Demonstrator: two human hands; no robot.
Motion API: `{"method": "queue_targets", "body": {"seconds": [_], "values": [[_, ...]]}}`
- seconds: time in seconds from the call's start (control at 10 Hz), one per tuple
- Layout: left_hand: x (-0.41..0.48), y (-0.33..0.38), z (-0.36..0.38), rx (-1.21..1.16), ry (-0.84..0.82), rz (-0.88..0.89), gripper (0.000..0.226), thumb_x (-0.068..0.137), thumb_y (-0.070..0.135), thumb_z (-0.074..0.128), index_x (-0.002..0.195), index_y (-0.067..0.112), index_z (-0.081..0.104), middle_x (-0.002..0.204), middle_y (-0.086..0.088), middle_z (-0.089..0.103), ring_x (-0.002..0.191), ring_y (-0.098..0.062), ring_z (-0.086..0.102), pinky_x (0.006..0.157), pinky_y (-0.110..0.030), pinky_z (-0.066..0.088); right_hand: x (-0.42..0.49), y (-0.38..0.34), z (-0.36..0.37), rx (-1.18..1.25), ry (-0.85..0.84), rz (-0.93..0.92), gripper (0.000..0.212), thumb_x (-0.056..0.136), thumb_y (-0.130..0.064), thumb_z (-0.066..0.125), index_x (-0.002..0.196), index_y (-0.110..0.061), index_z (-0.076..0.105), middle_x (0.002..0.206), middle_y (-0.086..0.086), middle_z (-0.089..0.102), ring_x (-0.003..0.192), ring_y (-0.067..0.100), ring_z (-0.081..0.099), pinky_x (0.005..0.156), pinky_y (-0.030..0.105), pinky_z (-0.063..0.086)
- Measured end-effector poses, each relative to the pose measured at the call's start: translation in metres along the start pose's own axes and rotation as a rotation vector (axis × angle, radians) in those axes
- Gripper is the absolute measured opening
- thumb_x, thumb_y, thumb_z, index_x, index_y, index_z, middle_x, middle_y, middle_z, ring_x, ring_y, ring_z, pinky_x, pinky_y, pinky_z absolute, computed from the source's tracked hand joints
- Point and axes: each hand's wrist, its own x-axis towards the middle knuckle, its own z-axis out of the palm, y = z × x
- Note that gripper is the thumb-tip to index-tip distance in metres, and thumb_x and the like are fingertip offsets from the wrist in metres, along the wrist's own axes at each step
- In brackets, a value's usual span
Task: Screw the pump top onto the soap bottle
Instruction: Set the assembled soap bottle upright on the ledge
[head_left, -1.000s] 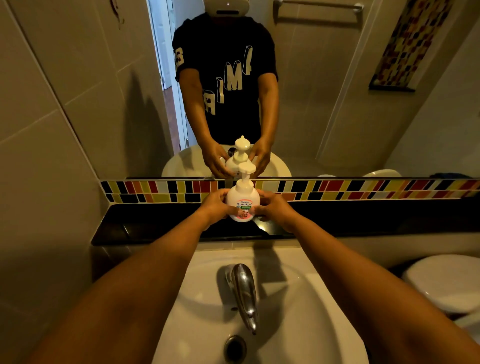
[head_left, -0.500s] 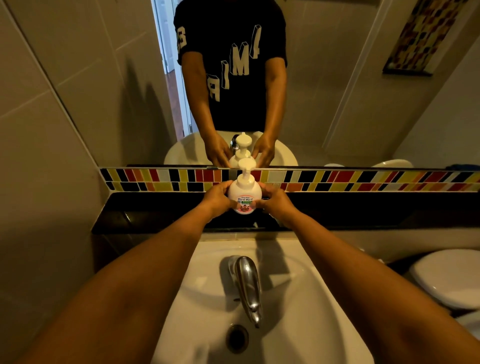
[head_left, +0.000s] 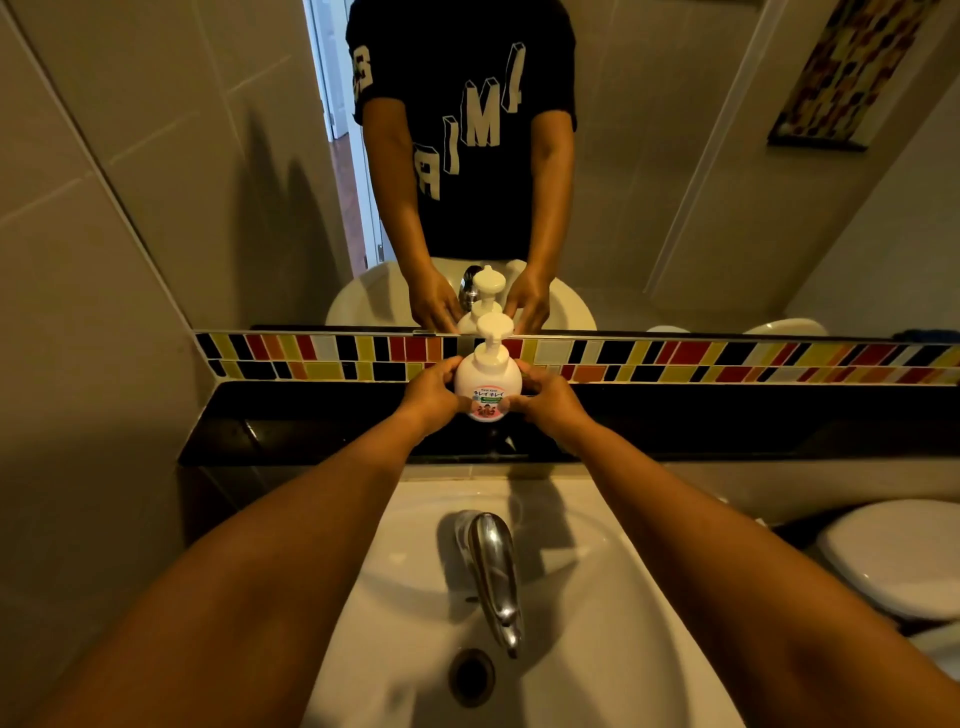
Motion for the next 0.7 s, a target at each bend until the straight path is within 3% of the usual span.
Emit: {"method": "queue_targets", "body": {"seconds": [0.3, 0.7], "values": [[0.008, -0.005, 0.005, 0.035, 0.018, 0.002, 0.074, 0.077, 0.0, 0.075, 0.142, 0.02, 0.046, 0.14, -0.011, 0.057, 0.128, -0.033, 0.054, 0.1, -0.054, 0.05, -0.001, 0.002, 0.0, -0.005, 0.014, 0.006, 0.062, 0.083, -0.009, 0.074, 0.139, -0.022, 0.053, 0.135, 0.009, 0.062, 0.126, 0.03, 0.056, 0.104, 0.055, 0.046], [0.006, -0.016, 0.005, 0.061, 0.069, 0.027, 0.079, 0.082, 0.001, 0.071, 0.15, 0.017, 0.035, 0.149, -0.01, 0.049, 0.139, -0.031, 0.044, 0.11, -0.051, 0.042, -0.004, 0.005, 0.0, -0.059, 0.092, 0.029, 0.066, 0.084, -0.011, 0.073, 0.144, -0.014, 0.045, 0.14, 0.012, 0.057, 0.129, 0.031, 0.053, 0.106, 0.049, 0.046]]}}
